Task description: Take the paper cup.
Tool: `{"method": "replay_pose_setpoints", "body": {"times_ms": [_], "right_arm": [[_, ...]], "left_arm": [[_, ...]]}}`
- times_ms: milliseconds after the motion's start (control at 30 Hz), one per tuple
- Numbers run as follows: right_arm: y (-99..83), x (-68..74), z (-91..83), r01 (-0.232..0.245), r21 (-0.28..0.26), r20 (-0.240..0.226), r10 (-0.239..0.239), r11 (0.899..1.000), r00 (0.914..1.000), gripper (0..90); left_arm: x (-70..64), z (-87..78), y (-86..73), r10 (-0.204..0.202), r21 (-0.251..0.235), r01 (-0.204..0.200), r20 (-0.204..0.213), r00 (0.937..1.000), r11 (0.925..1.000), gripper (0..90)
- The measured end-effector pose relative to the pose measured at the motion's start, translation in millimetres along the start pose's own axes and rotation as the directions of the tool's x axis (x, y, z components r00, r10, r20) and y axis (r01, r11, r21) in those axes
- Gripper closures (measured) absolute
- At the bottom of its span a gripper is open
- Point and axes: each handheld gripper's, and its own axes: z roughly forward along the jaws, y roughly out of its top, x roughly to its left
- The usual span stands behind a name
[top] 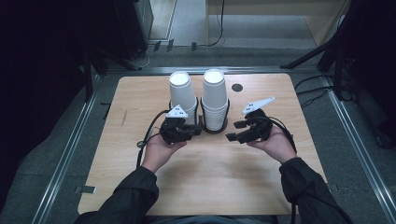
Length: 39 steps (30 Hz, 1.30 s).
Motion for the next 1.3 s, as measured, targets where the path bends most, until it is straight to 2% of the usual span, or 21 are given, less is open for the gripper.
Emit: {"method": "replay_pose_setpoints", "body": {"times_ms": [67, 133, 400, 433, 467, 500, 533, 633, 700, 867, 967, 1200, 1300], "right_arm": [[6.5, -2.4, -1.9, 0.004, -0.007, -0.002, -0.004, 1.000, 1.0000, 33.4], [11.3, -4.2, -3.8, 0.002, -0.006, 0.007, -0.002, 1.000, 1.0000, 33.4], [24.7, -8.1, -12.7, 0.008, -0.010, 0.019, -0.008, 1.000, 0.9998, 32.4], [26.1, -8.7, -13.6, 0.008, -0.012, 0.020, -0.008, 1.000, 0.9998, 31.9], [29.3, -10.0, -14.9, 0.009, -0.012, 0.028, -0.009, 1.000, 0.9996, 30.5], [30.9, -10.4, -15.6, 0.002, -0.009, 0.028, -0.002, 1.000, 0.9996, 30.3], [30.9, -10.4, -15.6, 0.002, -0.009, 0.028, -0.002, 1.000, 0.9996, 30.3], [36.8, -12.9, -17.5, -0.017, -0.009, 0.024, 0.018, 1.000, 0.9995, 30.2], [40.6, -14.3, -18.6, -0.012, -0.003, 0.036, 0.012, 1.000, 0.9993, 29.5], [50.8, -16.4, -22.5, 0.006, -0.011, 0.050, -0.005, 1.000, 0.9987, 27.5], [60.6, -17.5, -24.0, 0.011, -0.012, 0.055, -0.011, 1.000, 0.9984, 27.0], [72.6, -21.8, -24.1, 0.020, -0.011, 0.055, -0.019, 1.000, 0.9983, 27.8], [84.1, -24.8, -25.1, 0.022, -0.015, 0.056, -0.021, 1.000, 0.9982, 26.1]], "left_arm": [[-1.5, 0.8, 2.2, 0.003, -0.014, -0.004, -0.018, 0.9998, 0.9999, 78.1], [-2.8, 3.0, 6.1, -0.015, -0.008, 0.015, -0.028, 0.9995, 0.9998, 79.6], [-6.4, 9.2, 19.7, -0.035, 0.021, 0.036, -0.052, 0.9980, 0.9991, 86.7], [-6.9, 9.8, 21.7, -0.032, 0.026, 0.034, -0.063, 0.9975, 0.9991, 87.0], [-9.2, 11.4, 25.9, -0.011, 0.049, 0.017, -0.105, 0.9944, 0.9987, 88.3], [-9.5, 11.5, 28.0, -0.007, 0.047, 0.012, -0.115, 0.9933, 0.9988, 89.5], [-9.5, 11.5, 28.0, -0.007, 0.047, 0.012, -0.115, 0.9933, 0.9988, 89.5], [-5.2, 14.3, 33.7, -0.058, 0.033, 0.061, -0.091, 0.9942, 0.9976, 89.7], [-4.1, 17.0, 36.3, -0.069, 0.039, 0.072, -0.092, 0.9934, 0.9966, 89.7], [-5.1, 22.6, 44.6, -0.067, 0.043, 0.072, -0.113, 0.9913, 0.9965, 89.7], [-7.2, 27.0, 48.7, -0.046, 0.059, 0.056, -0.160, 0.9861, 0.9967, 89.6], [-5.6, 29.8, 50.0, -0.061, 0.055, 0.071, -0.166, 0.9843, 0.9959, 89.6], [-3.6, 30.0, 52.6, -0.080, 0.043, 0.087, -0.154, 0.9849, 0.9953, 89.6]]}}
